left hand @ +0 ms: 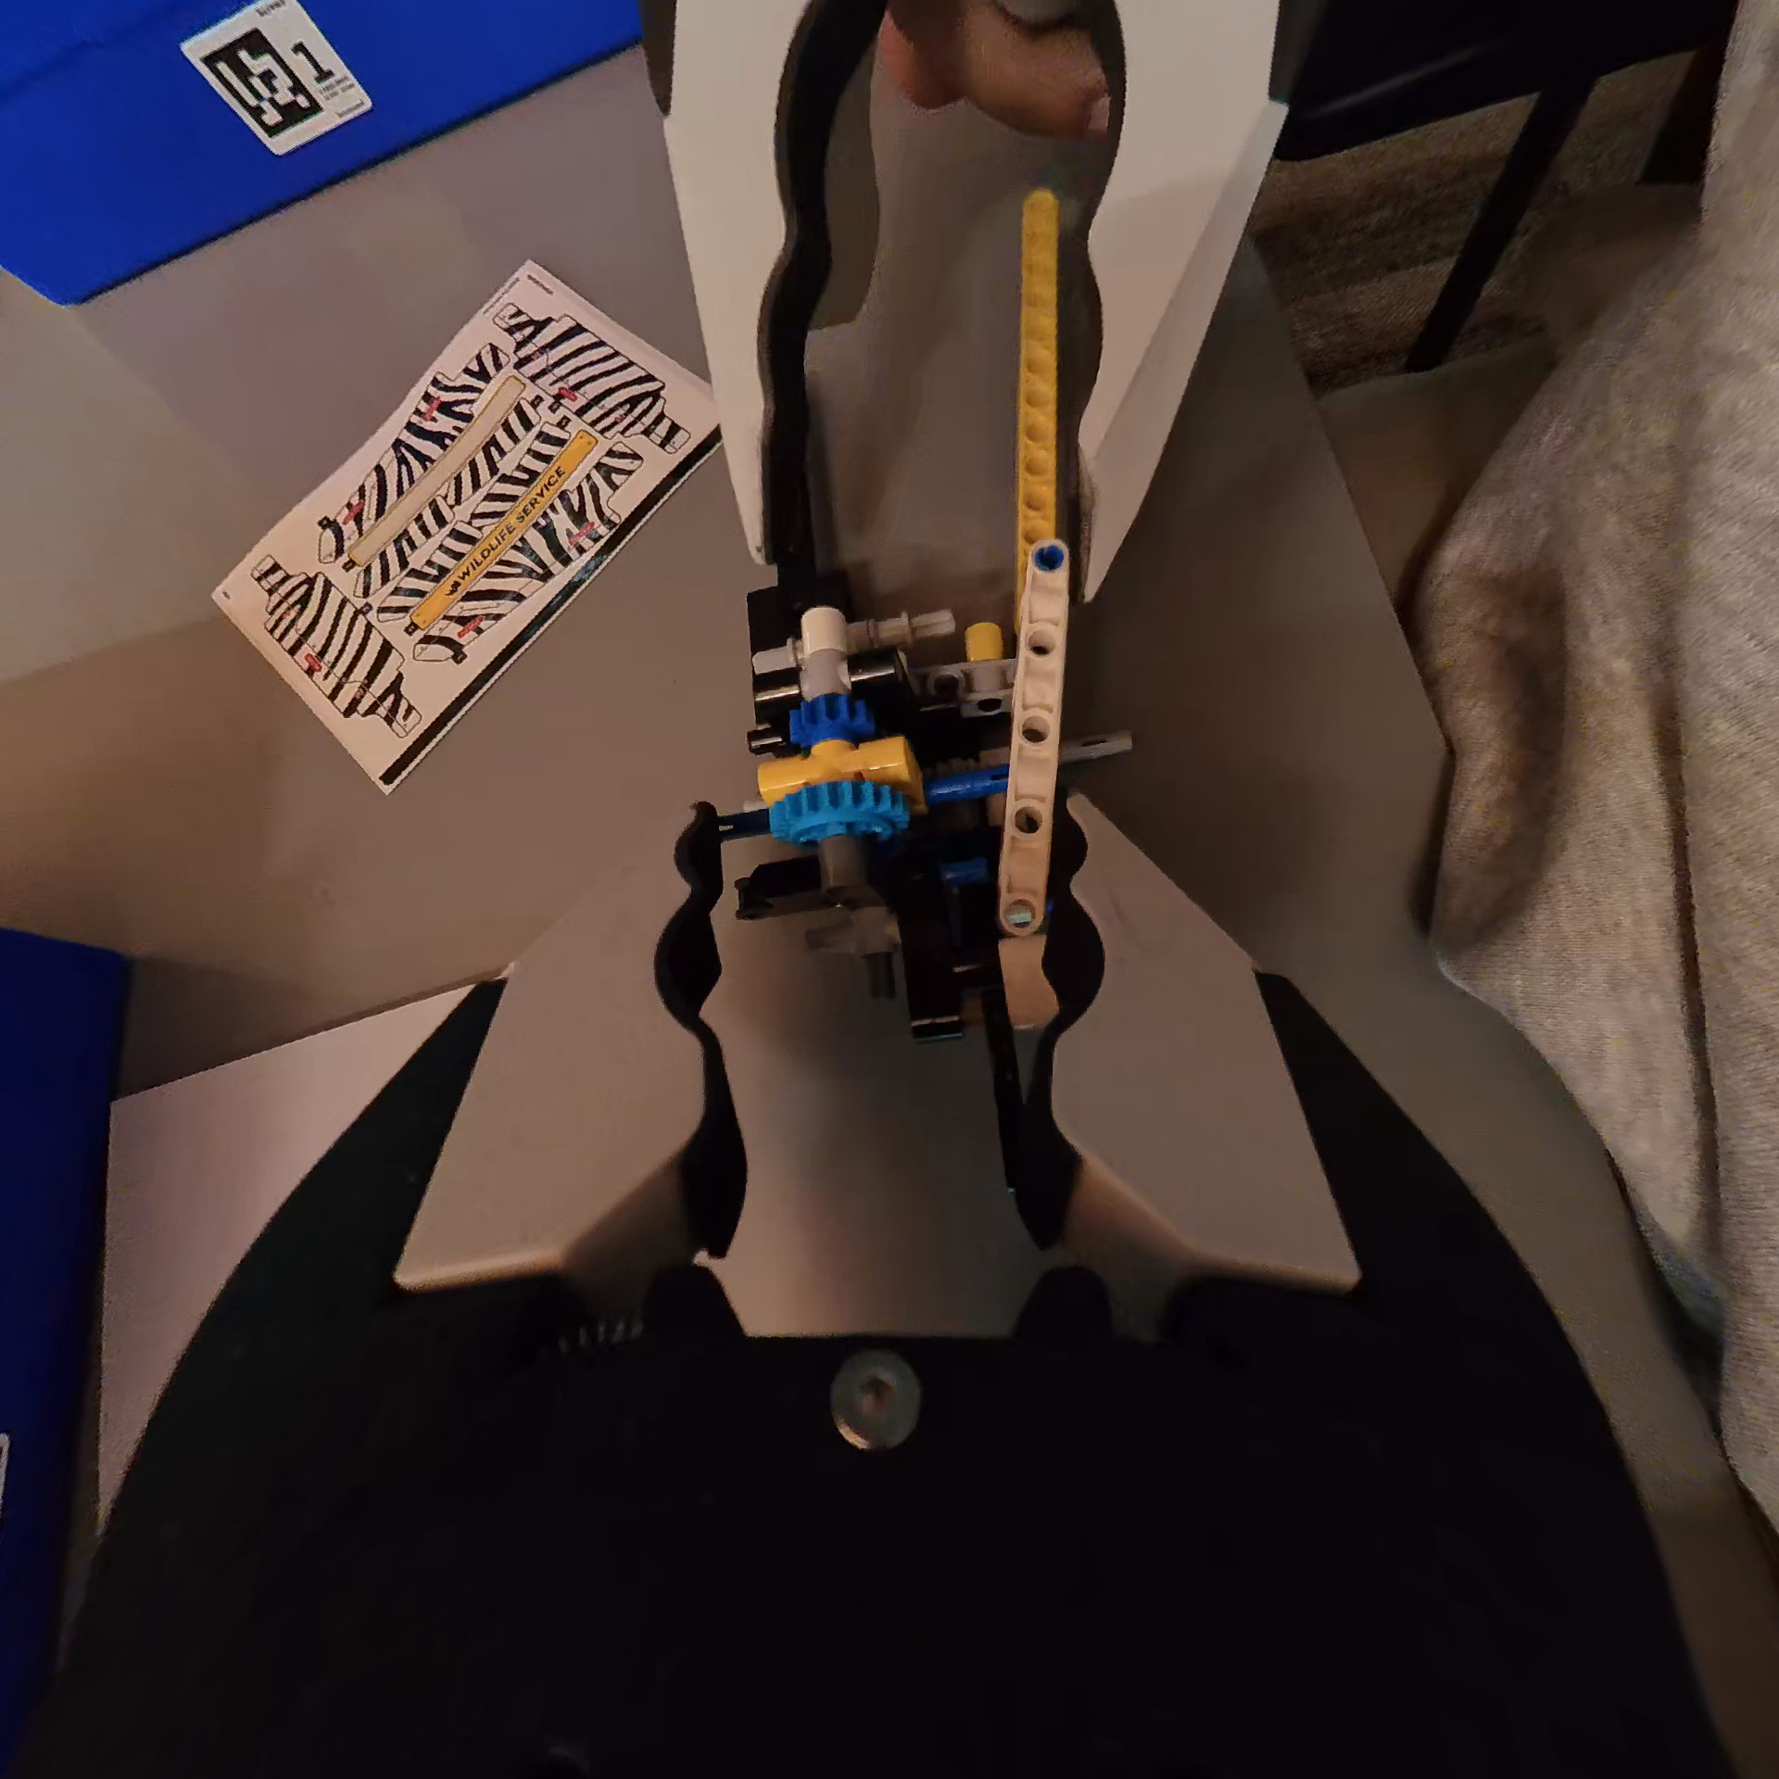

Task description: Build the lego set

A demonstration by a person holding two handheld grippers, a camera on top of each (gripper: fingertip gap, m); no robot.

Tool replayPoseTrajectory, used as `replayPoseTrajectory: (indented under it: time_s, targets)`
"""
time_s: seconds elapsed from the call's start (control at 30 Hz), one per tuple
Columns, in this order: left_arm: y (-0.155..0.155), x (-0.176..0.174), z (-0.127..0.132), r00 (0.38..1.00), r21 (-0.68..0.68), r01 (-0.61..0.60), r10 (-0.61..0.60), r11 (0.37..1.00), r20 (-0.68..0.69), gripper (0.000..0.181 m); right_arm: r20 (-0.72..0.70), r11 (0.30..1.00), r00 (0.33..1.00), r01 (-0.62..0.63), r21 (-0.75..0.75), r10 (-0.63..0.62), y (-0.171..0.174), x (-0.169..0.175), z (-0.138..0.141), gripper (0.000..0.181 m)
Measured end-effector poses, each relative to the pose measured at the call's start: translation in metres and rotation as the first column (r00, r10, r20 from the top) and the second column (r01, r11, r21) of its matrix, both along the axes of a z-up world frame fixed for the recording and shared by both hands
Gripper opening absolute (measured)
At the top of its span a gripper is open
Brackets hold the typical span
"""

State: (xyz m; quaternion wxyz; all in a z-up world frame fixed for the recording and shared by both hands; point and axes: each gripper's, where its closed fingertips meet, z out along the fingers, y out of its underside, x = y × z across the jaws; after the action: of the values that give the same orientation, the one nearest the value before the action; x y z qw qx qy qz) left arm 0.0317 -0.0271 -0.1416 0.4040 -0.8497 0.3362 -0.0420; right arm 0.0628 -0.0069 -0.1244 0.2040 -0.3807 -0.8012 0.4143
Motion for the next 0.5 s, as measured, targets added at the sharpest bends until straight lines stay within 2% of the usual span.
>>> replayPoseTrajectory:
  time_s: [0.17, 0.37, 0.5]
  targets:
    - [-0.0001, 0.0011, -0.0009, 1.0, 0.01, 0.012, -0.012, 1.0, -0.011, 0.07, 0.023, 0.998, 1.0, 0.012, 0.066, -0.013, 0.0067, -0.0034, -0.0078, 0.06]
    - [-0.0012, 0.0022, -0.0023, 1.0, 0.005, 0.018, -0.018, 1.0, 0.001, 0.071, 0.049, 0.996, 0.996, -0.071, 0.06, 0.069, 0.0079, -0.0063, -0.0063, 0.067]
    - [-0.002, 0.0042, -0.0034, 1.0, 0.005, 0.028, -0.028, 1.0, 0.007, 0.073, 0.032, 0.99, 0.99, -0.139, 0.027, 0.138, 0.0053, -0.0083, -0.0034, 0.065]
